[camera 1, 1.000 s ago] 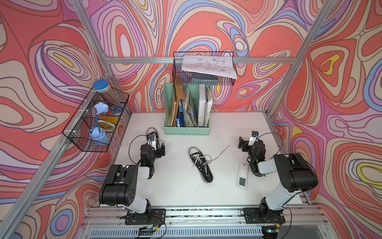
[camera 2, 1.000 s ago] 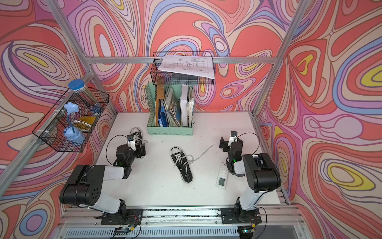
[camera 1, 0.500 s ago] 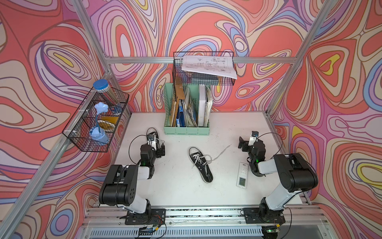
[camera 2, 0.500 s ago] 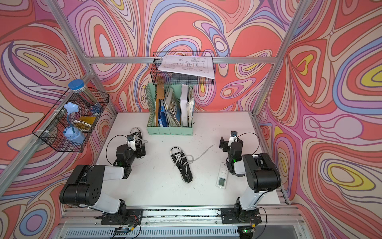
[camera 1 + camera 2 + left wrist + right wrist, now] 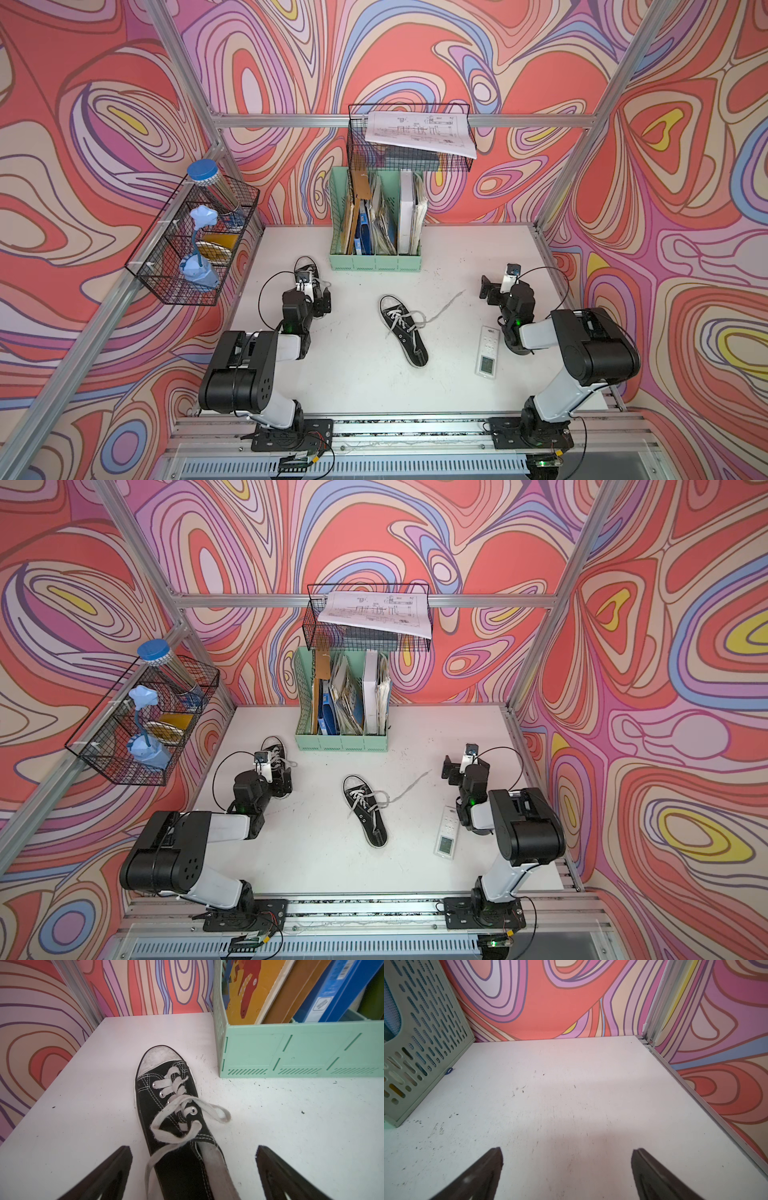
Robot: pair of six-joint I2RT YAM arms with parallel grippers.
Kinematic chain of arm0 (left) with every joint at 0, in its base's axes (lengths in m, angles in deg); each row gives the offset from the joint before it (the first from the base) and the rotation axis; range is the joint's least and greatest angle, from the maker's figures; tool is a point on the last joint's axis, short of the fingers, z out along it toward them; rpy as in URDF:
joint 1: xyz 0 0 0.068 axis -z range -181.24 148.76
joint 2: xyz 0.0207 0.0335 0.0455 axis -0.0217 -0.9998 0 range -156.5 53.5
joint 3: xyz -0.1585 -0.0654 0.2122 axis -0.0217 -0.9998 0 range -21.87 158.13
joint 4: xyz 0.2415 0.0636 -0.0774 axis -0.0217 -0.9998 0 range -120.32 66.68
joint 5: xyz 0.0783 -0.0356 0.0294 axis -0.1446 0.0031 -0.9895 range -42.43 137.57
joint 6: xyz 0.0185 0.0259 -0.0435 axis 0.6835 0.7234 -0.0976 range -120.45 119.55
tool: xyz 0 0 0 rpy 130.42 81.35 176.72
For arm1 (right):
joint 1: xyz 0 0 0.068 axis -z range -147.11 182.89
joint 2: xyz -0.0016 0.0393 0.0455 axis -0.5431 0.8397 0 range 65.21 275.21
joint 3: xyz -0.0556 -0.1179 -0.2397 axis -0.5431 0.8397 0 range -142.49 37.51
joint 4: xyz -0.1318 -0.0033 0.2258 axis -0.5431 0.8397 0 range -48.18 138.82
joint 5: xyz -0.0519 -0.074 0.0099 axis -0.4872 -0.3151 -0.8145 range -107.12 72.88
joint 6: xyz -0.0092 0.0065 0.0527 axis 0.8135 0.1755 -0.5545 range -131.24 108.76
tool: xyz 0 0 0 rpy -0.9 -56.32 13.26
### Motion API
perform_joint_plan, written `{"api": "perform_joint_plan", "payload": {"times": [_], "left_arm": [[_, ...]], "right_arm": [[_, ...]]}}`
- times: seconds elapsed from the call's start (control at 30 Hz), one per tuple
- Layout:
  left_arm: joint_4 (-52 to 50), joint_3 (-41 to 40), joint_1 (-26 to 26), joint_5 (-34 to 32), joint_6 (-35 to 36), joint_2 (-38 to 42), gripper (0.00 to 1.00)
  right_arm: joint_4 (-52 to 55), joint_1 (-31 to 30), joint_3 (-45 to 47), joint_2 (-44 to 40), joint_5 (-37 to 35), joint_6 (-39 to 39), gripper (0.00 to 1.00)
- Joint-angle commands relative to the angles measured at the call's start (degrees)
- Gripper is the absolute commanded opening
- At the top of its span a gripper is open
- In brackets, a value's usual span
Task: Tie the shoes
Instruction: Adjust the shoe at the center of the board.
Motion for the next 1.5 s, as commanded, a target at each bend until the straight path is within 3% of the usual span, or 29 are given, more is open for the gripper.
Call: {"api": "perform_joint_plan", "payload": {"times": [0.0, 0.1, 0.17, 0.33, 0.47, 0.8, 1.07, 1.47], "left_arm": [[-3.4, -0.4, -0.4, -4.8, -2.0, 4.8, 0.99], [-11.1, 0.0, -0.4, -8.5, -3.5, 13.6, 0.99], [-14.2, -0.3, -0.4, -9.7, -7.3, 19.0, 0.99], [-25.3, 3.0, -0.4, 4.9, -15.1, 27.9, 0.99], [-32.9, 7.0, 1.7, 15.0, -20.9, 27.6, 0.93], [-46.8, 13.0, 21.3, 18.6, -27.8, 19.0, 0.82], [-44.1, 15.6, 27.1, 23.9, -29.2, 8.2, 0.82], [-39.1, 17.0, 28.5, 27.5, -31.3, 0.4, 0.84]], "right_arm": [[3.7, 0.4, -1.7, -3.0, -1.5, -1.1, 0.98], [15.5, 0.4, -5.0, -10.6, -2.8, -1.8, 0.98], [24.7, 0.4, -8.1, -14.8, -4.9, -8.1, 0.98], [43.7, 0.3, -17.0, -20.1, 3.9, -16.4, 0.91], [50.2, -2.7, -19.3, -21.0, 14.4, -20.8, 0.85], [73.6, -24.1, -22.5, -19.2, 24.4, -19.4, 0.71], [69.8, -30.9, -18.4, -16.7, 32.5, -21.5, 0.59], [64.2, -36.5, -16.7, -11.9, 31.9, -23.7, 0.53]]}}
